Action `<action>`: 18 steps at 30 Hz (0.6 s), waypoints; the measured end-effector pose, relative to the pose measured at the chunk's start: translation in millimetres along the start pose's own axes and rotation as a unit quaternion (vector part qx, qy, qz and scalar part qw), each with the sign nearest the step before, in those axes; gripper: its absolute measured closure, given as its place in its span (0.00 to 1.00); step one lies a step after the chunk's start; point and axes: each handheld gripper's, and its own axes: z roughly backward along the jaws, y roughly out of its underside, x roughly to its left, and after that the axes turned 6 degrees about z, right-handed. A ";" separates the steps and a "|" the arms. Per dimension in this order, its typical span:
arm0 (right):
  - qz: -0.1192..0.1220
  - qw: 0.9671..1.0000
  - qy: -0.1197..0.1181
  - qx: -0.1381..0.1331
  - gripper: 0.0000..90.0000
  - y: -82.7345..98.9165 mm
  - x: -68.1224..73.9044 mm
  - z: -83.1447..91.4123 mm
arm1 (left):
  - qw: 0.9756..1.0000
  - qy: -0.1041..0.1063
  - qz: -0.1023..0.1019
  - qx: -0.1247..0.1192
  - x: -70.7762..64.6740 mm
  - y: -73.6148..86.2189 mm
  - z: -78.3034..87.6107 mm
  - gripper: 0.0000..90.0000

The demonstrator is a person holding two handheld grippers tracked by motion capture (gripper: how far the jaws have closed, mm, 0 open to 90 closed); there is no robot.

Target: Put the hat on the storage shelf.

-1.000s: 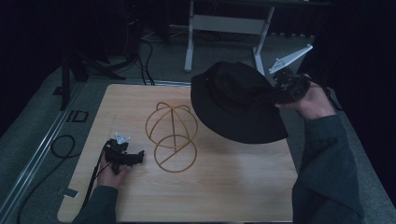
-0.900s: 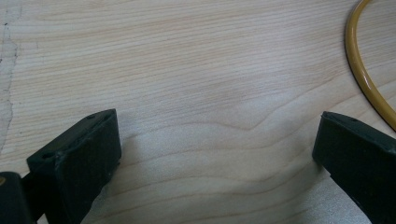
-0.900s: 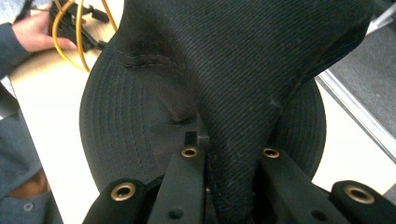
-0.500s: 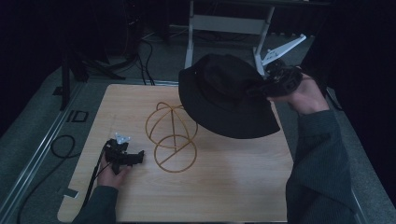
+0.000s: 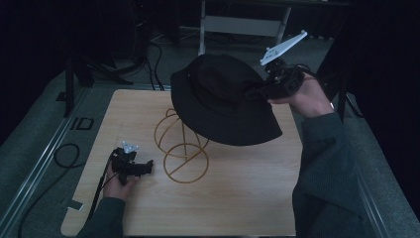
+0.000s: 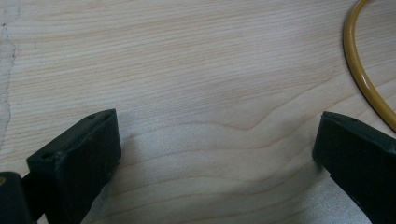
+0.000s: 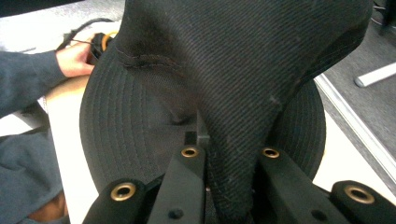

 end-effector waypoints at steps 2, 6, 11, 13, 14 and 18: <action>0.004 1.000 -0.006 -0.002 0.97 -4.8 1.3 -5.1 | 1.000 0.000 0.000 0.000 0.0 0.0 0.0 0.01; 0.010 1.000 -0.014 0.000 0.97 -10.4 4.0 -11.9 | 1.000 0.000 0.000 0.000 0.0 0.0 0.0 0.01; 0.013 1.000 -0.022 0.001 0.97 -15.7 6.0 -21.1 | 1.000 0.000 0.000 0.000 0.1 0.0 0.0 0.01; 0.015 1.000 -0.024 0.002 0.97 -16.9 6.7 -23.8 | 1.000 0.000 0.000 0.000 0.1 0.0 0.1 0.01; 0.015 1.000 -0.024 0.002 0.97 -16.9 6.7 -23.8 | 1.000 0.000 0.000 0.000 0.1 0.0 0.1 0.01; 0.018 0.999 -0.028 0.005 0.97 -18.9 7.8 -27.8 | 1.000 0.000 0.000 0.000 0.1 0.0 0.1 0.01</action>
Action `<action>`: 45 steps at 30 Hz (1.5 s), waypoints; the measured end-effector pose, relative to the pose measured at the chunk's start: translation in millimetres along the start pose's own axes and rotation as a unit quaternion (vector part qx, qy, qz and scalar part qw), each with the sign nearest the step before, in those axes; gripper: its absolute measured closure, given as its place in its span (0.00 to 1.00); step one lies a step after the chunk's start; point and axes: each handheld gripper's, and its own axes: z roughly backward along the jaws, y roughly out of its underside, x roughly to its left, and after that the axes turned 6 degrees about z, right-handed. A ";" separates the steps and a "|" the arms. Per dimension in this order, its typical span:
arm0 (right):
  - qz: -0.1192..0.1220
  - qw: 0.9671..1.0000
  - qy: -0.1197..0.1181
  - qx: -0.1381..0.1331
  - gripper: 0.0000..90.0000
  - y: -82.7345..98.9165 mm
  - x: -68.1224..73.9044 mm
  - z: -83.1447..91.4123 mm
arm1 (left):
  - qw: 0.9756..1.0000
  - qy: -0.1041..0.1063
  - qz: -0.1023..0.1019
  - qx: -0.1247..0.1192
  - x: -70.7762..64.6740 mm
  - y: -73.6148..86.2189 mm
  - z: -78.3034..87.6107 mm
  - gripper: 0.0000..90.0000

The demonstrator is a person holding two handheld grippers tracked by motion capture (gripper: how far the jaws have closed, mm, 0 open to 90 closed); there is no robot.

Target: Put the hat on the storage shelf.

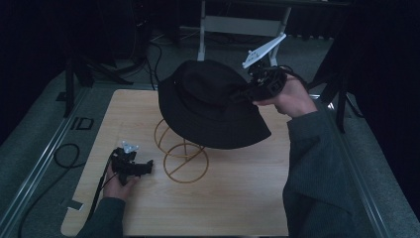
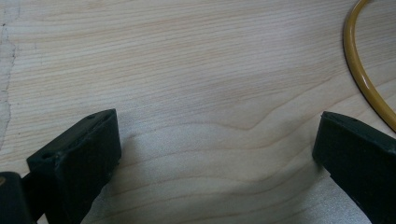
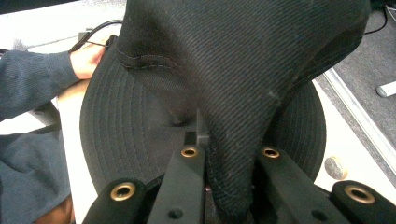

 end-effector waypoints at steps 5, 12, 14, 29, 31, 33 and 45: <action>0.003 1.000 -0.005 -0.001 0.97 -2.9 1.2 -4.3 | 1.000 0.000 0.000 0.000 0.0 0.0 -0.1 0.01; 0.008 1.000 -0.013 0.004 0.97 -8.2 2.7 -14.5 | 1.000 0.000 0.000 0.000 0.0 -0.1 0.0 0.01; 0.010 1.000 -0.016 0.005 0.97 -9.9 3.9 -17.8 | 1.000 0.000 0.001 0.000 -0.1 -0.1 0.0 0.01; 0.016 0.998 -0.056 0.020 0.94 -13.1 7.2 -48.9 | 1.000 0.000 -0.001 0.001 0.2 -0.1 0.2 0.01; 0.017 0.997 -0.065 0.029 0.93 -13.3 8.8 -56.8 | 1.000 0.000 -0.001 0.001 0.2 -0.1 0.1 0.01; 0.016 0.997 -0.069 0.041 0.91 -13.4 10.5 -64.1 | 1.000 0.000 -0.001 0.000 0.2 -0.1 0.1 0.01; 0.017 0.992 -0.077 0.096 0.57 -13.3 17.7 -93.6 | 1.000 0.000 -0.001 0.000 0.2 -0.1 0.1 0.01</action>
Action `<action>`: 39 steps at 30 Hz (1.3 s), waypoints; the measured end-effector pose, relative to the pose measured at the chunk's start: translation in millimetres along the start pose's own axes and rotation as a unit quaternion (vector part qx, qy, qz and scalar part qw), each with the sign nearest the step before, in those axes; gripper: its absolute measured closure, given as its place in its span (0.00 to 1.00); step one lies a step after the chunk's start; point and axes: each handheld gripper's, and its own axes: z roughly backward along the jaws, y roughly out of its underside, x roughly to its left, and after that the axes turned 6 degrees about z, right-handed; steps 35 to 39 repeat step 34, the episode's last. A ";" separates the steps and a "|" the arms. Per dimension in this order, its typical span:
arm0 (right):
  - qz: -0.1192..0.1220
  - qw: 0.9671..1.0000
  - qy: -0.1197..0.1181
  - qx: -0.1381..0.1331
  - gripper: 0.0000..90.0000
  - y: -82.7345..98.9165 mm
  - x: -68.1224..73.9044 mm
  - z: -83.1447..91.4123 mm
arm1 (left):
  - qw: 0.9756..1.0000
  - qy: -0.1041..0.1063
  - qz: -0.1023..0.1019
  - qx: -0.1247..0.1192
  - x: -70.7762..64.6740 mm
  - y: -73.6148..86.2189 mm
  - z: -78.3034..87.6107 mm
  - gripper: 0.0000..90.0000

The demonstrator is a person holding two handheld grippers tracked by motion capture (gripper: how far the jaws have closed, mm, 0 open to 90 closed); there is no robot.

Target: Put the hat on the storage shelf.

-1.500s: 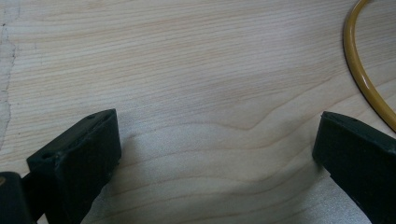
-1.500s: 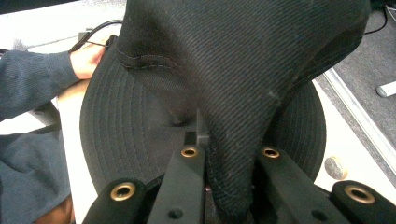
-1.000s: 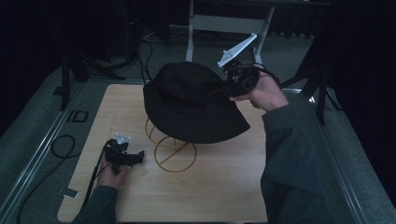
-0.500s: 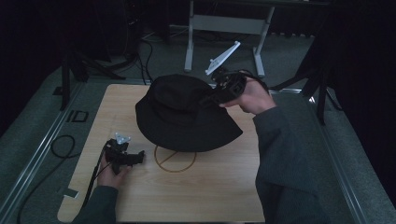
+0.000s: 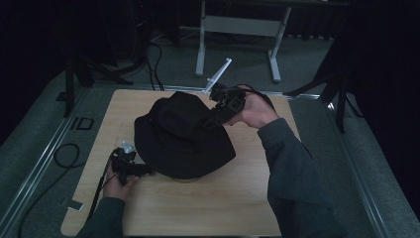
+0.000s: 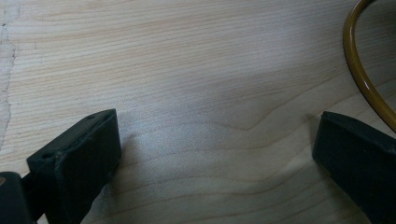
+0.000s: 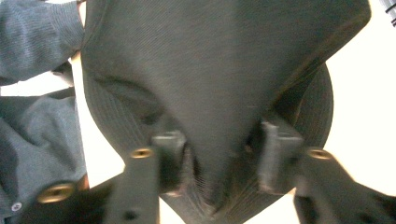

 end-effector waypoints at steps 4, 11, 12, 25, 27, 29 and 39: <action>-0.027 1.000 0.009 -0.003 0.42 1.8 -2.7 4.6 | 1.000 0.000 0.000 0.000 0.0 0.0 0.0 0.01; -0.057 0.996 0.062 -0.026 0.21 23.0 -2.9 23.5 | 1.000 0.000 0.002 -0.001 -0.2 0.0 -0.2 0.01; -0.057 0.996 0.062 -0.026 0.21 23.0 -2.9 23.5 | 1.000 0.000 0.002 -0.001 -0.2 0.0 -0.2 0.01; -0.154 0.983 0.091 -0.030 0.23 117.6 -14.9 24.2 | 1.000 0.000 0.002 -0.001 -0.2 0.0 -0.1 0.01; -0.158 0.983 0.092 -0.032 0.23 122.0 -15.6 23.6 | 1.000 0.000 0.002 -0.001 -0.2 0.0 -0.1 0.01; -0.167 0.981 0.096 -0.031 0.25 139.3 -17.7 18.1 | 1.000 0.000 0.002 -0.001 -0.2 0.0 -0.1 0.01; -0.186 0.975 0.122 -0.032 0.25 161.5 -19.4 7.1 | 1.000 0.000 0.002 -0.001 -0.2 0.0 -0.1 0.01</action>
